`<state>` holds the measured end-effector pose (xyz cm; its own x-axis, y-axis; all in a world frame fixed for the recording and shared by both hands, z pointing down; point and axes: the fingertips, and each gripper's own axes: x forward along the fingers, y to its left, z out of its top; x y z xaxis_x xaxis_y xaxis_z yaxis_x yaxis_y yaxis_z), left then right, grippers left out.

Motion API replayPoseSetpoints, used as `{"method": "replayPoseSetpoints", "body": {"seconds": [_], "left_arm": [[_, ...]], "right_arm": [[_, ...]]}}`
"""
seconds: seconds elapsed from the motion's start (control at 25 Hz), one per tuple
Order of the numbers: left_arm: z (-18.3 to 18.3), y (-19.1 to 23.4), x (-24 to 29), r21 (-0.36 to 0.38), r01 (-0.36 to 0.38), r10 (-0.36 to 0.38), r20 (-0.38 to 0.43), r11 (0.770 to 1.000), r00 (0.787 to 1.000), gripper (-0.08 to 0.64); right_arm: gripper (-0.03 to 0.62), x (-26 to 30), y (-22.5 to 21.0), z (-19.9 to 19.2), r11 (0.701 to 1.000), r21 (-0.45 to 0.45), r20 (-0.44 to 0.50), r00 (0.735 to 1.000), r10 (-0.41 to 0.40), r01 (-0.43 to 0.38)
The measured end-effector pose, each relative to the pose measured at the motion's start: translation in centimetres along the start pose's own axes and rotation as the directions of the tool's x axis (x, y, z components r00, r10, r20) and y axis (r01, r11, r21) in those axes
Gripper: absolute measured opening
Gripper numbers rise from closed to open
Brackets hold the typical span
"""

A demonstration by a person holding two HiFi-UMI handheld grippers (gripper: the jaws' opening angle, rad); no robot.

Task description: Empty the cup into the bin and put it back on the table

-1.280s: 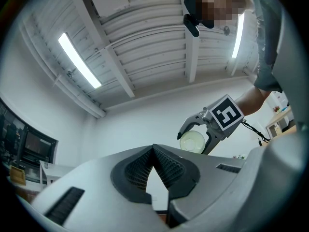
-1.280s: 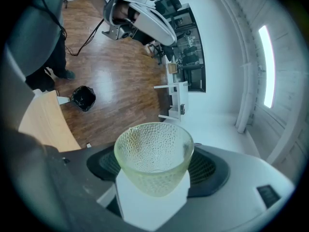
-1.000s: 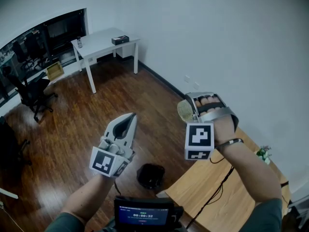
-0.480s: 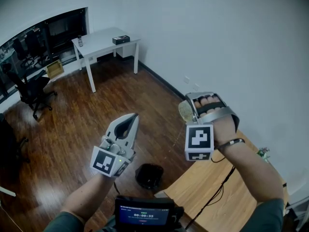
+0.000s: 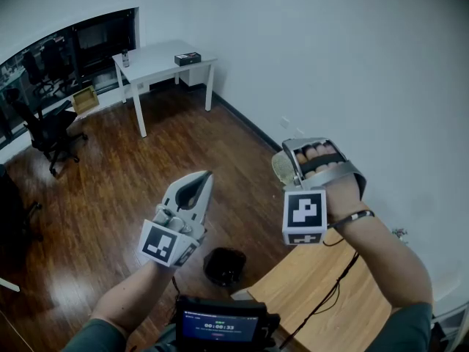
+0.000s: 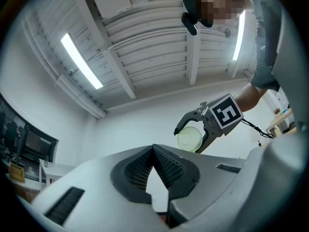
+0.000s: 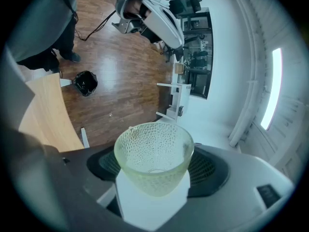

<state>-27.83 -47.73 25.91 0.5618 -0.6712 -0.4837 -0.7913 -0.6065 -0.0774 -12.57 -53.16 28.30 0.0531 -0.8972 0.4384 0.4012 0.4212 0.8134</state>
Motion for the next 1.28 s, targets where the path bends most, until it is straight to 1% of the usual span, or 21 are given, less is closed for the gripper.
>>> {"method": "replayPoseSetpoints", "body": {"seconds": [0.52,0.64,0.8,0.84,1.08,1.28], "left_arm": [[0.1,0.7,-0.4,0.008,-0.007,0.007,0.009,1.000,1.000,-0.011],[0.0,1.0,-0.5,0.020,-0.011,0.010,0.008,1.000,1.000,-0.011],[0.0,1.2,-0.6,0.013,-0.010,0.010,0.014,1.000,1.000,-0.011],[0.0,1.2,-0.7,0.011,-0.011,0.011,0.013,1.000,1.000,-0.011],[0.1,1.9,-1.2,0.008,-0.019,0.019,0.004,1.000,1.000,-0.011],[0.2,2.0,-1.3,0.007,-0.022,0.022,0.004,1.000,1.000,-0.011]], "right_arm": [[0.396,-0.3,-1.3,0.7,0.995,-0.076,-0.001,0.998,-0.058,0.058],[0.396,-0.3,-1.4,0.8,0.993,-0.099,-0.007,0.998,-0.068,0.067],[0.396,0.1,-1.1,0.4,0.979,-0.196,-0.042,0.997,-0.071,0.061],[0.396,0.1,-1.1,0.4,0.977,-0.206,-0.044,0.996,-0.071,0.061],[0.396,-0.2,-1.5,1.2,0.976,-0.207,-0.038,0.996,-0.077,0.067],[0.396,-0.6,-1.7,1.9,0.974,-0.211,-0.014,0.996,-0.090,0.086]]}}
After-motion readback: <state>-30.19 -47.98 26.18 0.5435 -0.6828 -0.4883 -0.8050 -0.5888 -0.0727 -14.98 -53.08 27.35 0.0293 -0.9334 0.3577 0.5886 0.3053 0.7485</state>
